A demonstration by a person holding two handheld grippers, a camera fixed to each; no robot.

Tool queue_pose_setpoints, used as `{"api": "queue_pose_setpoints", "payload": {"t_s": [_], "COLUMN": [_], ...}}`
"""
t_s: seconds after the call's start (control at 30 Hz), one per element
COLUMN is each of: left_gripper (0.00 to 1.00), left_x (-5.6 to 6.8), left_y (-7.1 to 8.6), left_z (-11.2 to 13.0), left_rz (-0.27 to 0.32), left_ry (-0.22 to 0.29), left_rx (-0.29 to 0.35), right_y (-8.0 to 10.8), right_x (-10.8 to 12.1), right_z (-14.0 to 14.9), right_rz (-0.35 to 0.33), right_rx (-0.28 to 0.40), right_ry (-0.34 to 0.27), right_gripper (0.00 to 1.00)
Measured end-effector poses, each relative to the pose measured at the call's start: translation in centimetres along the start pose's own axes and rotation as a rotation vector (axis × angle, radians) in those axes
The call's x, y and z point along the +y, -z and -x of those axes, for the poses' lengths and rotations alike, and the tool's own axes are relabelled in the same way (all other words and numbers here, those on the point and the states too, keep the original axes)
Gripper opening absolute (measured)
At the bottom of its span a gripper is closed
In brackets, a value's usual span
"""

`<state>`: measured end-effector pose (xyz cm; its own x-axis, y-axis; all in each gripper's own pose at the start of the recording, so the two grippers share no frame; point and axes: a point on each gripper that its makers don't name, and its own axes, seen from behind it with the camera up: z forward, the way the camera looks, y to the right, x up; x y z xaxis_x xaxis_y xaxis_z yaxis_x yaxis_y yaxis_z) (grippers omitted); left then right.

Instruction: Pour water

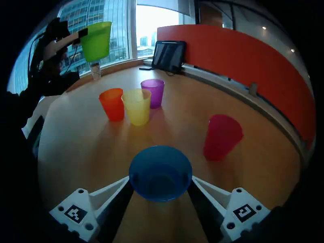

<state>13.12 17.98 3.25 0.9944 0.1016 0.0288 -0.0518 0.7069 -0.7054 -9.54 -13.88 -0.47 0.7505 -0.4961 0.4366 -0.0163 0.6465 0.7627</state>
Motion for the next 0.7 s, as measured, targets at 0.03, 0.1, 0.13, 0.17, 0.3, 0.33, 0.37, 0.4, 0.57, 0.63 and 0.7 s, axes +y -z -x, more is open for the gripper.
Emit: {"api": "queue_pose_setpoints", "payload": {"t_s": [0.03,0.1,0.13,0.17,0.3,0.33,0.37,0.4,0.57,0.63,0.7], "left_gripper": [0.90,0.90,0.90,0.90,0.90,0.90,0.90,0.90,0.90,0.90,0.90], "left_x": [0.0,0.1,0.0,0.0,0.0,0.0,0.0,0.0,-0.1,-0.1,-0.2], "left_y": [0.0,0.1,0.0,0.0,0.0,-0.1,-0.1,-0.2,-0.3,-0.4,-0.4], "left_z": [0.0,0.2,0.2,0.3,0.4,0.4,0.5,0.5,0.5,0.5,0.5], "left_rz": [0.000,0.001,0.002,0.003,0.004,0.005,0.005,0.006,0.005,0.005,0.005], "left_ry": [0.001,0.004,0.005,0.006,0.006,0.007,0.007,0.008,0.010,0.010,0.010], "left_rx": [-0.001,-0.004,-0.005,-0.007,-0.009,-0.010,-0.010,-0.011,-0.007,-0.006,-0.007], "right_y": [0.1,0.3,0.4,0.7,1.7,2.0,2.3,2.6,4.3,4.9,5.6], "right_x": [0.1,0.2,0.3,0.3,0.6,0.6,0.6,0.6,1.1,1.2,1.3], "right_z": [-0.2,-0.6,-0.9,-1.2,-2.7,-3.1,-3.6,-4.0,-6.3,-7.3,-8.3], "right_rz": [0.002,0.005,0.006,0.008,0.011,0.010,0.009,0.008,0.017,0.023,0.029], "right_rx": [0.008,0.024,0.034,0.044,0.083,0.093,0.104,0.114,0.180,0.204,0.231], "right_ry": [-0.002,-0.007,-0.009,-0.012,-0.021,-0.024,-0.027,-0.030,-0.024,-0.020,-0.016], "right_gripper": [0.88,0.88,0.88,0.88,0.88,0.88,0.88,0.88,0.88,0.88,0.88]}}
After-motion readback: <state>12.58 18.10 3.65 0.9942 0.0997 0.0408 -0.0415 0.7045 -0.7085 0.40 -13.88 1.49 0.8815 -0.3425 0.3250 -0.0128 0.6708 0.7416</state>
